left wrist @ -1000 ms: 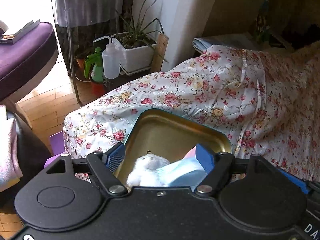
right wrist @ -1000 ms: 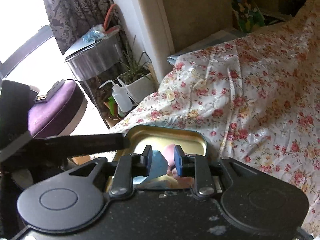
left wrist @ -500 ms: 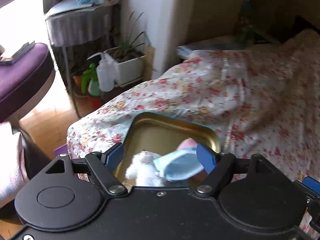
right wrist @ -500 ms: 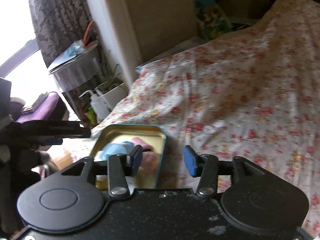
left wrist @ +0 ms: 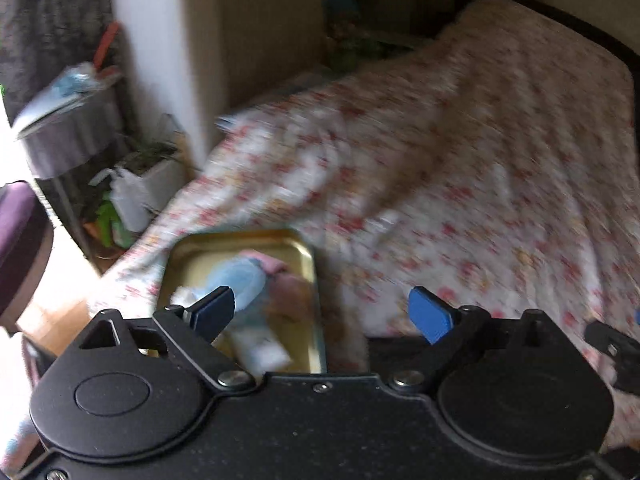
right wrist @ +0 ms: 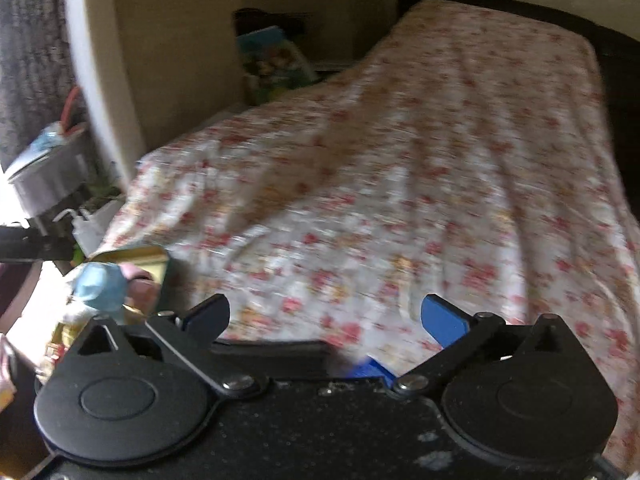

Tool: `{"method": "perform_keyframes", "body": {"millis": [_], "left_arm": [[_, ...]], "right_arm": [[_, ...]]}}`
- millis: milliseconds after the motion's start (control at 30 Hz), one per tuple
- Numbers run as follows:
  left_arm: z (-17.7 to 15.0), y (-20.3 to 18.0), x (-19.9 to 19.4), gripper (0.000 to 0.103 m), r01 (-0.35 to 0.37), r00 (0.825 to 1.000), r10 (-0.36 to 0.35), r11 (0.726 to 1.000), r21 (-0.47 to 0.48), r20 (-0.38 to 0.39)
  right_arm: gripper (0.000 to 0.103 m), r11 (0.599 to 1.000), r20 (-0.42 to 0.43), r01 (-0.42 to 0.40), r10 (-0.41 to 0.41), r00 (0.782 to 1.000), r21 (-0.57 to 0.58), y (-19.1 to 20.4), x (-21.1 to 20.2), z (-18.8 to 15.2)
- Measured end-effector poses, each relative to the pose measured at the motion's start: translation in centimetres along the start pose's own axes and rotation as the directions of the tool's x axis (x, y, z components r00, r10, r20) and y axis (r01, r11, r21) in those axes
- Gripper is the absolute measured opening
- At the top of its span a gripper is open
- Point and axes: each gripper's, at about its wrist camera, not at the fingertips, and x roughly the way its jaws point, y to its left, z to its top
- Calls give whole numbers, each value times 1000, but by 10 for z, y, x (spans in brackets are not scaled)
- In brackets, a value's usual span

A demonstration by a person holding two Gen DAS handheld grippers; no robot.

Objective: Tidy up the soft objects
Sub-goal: 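Grasp the white tissue pack with the left gripper while the right grasps the green plush toy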

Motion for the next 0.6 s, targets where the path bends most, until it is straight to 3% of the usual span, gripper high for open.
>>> {"method": "perform_keyframes", "body": {"millis": [100, 300, 500, 600], "left_arm": [[-18, -23, -3, 91, 52, 998, -51, 998, 33, -29], [-73, -61, 4, 92, 93, 990, -81, 990, 104, -112], [-120, -82, 13, 91, 140, 975, -108, 978, 156, -195], [-138, -92, 11, 91, 148, 972, -105, 968, 205, -208]], "right_arm": [[103, 998, -6, 21, -21, 1000, 63, -25, -5, -14], [103, 976, -12, 118, -118, 993, 185, -71, -7, -43], [103, 970, -160, 109, -75, 984, 215, -95, 14, -58], [103, 971, -164, 103, -68, 984, 214, -95, 13, -59]]}}
